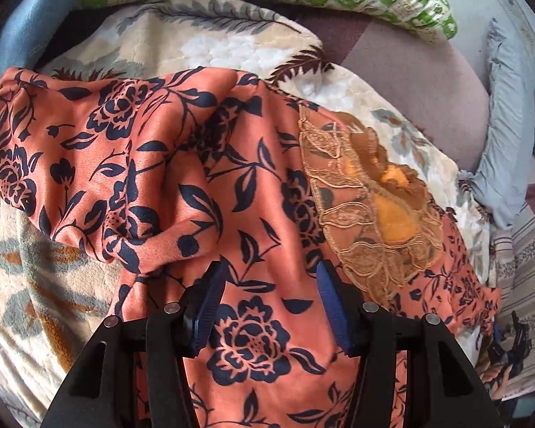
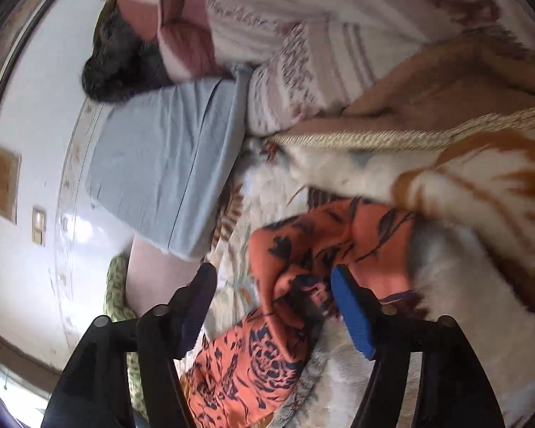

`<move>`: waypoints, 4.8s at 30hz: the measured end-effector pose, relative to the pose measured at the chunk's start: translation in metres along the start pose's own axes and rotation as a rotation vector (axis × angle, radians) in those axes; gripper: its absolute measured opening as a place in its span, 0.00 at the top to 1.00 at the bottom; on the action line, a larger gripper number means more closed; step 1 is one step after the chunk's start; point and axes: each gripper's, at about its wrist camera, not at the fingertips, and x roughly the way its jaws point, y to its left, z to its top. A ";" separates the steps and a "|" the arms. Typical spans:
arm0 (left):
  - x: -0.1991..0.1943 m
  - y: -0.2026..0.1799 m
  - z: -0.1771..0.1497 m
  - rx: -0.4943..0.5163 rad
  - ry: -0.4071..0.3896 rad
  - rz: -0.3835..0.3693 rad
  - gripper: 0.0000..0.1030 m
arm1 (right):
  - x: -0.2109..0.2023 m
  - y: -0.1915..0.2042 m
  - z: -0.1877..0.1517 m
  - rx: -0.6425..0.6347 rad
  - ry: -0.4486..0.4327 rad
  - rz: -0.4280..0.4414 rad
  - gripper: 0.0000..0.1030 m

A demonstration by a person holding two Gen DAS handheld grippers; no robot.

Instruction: Fold small clothes

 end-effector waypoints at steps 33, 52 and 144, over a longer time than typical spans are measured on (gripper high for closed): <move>0.047 -0.061 -0.026 0.031 0.111 0.147 0.49 | -0.032 -0.041 0.066 -0.021 -0.151 -0.184 0.72; 0.027 -0.072 -0.031 0.034 0.067 -0.003 0.48 | -0.022 0.079 0.011 -0.405 -0.053 -0.078 0.90; -0.060 0.066 -0.049 -0.047 0.053 -0.093 0.48 | 0.059 0.169 -0.351 -0.534 0.688 0.113 0.46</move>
